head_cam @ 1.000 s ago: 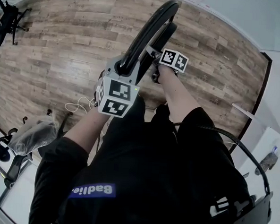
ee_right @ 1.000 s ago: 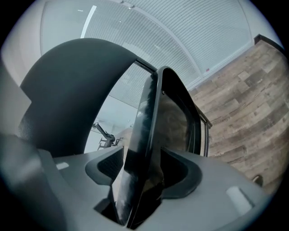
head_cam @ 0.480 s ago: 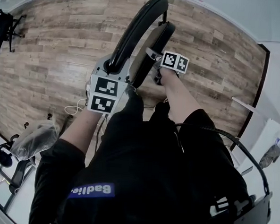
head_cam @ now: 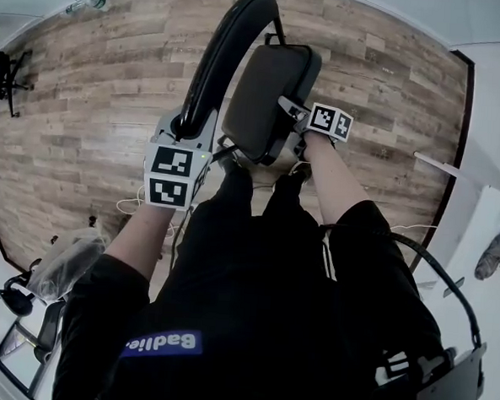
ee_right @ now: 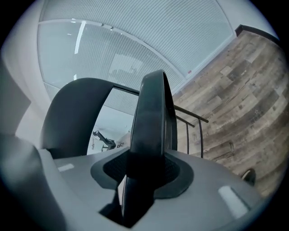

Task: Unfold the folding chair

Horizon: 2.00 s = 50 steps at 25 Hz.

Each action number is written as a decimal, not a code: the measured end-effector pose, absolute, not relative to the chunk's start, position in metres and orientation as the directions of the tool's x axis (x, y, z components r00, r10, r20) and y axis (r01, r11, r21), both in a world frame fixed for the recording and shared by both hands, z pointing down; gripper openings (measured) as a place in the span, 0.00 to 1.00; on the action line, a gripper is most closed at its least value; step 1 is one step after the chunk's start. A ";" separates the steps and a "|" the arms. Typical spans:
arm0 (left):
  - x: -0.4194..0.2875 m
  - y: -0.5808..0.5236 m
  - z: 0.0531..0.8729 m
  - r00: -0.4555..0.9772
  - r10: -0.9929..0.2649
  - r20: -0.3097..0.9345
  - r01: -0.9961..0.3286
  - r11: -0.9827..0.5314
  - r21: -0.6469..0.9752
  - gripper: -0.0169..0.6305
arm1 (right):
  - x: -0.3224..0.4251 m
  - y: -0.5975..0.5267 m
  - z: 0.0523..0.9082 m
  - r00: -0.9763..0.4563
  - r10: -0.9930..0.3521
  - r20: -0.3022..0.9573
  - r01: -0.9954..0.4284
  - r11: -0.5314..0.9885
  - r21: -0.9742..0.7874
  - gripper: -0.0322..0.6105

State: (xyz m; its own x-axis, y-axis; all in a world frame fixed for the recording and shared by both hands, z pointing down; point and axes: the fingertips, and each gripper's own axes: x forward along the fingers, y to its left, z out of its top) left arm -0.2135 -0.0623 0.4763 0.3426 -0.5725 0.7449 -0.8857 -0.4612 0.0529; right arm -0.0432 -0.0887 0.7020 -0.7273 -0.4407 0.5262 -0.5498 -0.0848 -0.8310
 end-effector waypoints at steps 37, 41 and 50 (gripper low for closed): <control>-0.171 -0.057 0.612 0.431 -0.552 0.714 -0.877 -0.444 0.186 0.16 | 0.192 -0.024 0.949 -0.652 -0.616 0.443 -0.464 -0.139 -0.875 0.43; -0.170 -0.056 0.624 0.432 -0.553 0.712 -0.877 -0.443 0.187 0.16 | 0.203 -0.021 0.966 -0.647 -0.625 0.437 -0.461 -0.136 -0.877 0.46; -0.174 -0.074 0.652 0.430 -0.548 0.717 -0.879 -0.435 0.194 0.19 | 0.223 -0.025 1.001 -0.620 -0.645 0.446 -0.464 -0.157 -0.872 0.49</control>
